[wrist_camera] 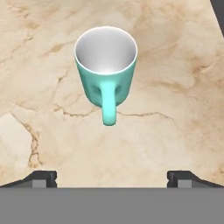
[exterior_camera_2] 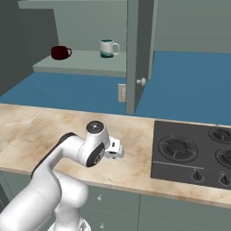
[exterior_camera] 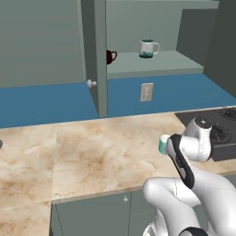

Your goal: Pick the mug on the counter and place it in the cabinet with the handle facing the right, like the mugs already inside.

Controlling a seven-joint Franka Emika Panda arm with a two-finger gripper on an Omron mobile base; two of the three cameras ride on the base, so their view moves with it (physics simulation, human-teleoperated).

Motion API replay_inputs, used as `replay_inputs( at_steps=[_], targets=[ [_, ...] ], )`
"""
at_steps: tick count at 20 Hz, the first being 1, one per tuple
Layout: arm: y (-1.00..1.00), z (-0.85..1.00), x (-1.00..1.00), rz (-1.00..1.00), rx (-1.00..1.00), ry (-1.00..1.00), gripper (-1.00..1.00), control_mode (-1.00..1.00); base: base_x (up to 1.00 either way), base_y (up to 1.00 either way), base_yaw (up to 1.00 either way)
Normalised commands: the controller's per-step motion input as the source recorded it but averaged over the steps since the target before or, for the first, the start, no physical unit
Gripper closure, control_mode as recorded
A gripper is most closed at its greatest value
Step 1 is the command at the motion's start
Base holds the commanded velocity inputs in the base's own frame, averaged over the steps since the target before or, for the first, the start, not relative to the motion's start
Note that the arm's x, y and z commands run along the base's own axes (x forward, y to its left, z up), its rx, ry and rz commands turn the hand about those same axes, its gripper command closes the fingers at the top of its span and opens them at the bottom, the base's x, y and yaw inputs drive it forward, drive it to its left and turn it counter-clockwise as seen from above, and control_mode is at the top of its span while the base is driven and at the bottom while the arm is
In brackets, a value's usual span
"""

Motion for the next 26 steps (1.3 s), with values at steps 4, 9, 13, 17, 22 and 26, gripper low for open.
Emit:
replay_inputs(
  at_steps=[4,9,13,17,22,26],
  targets=[
    [0.0,-0.08,0.0,0.0,-0.01,-0.1,-1.0,-1.0,0.0,0.0,0.0],
    [0.0,-0.1,0.04,0.0,0.0,-0.06,-1.0,-1.0,0.0,0.0,0.0],
    [0.0,-0.14,0.19,0.0,0.0,0.0,-1.0,-1.0,0.0,0.0,0.0],
    [0.02,-0.17,0.29,0.0,0.0,0.0,-1.0,-1.0,0.0,0.0,0.0],
    [0.1,-0.21,0.31,0.0,0.0,0.0,-1.0,-1.0,0.0,0.0,0.0],
    [0.13,-0.23,0.18,0.0,0.0,0.0,-1.0,-1.0,0.0,0.0,0.0]
  ],
)
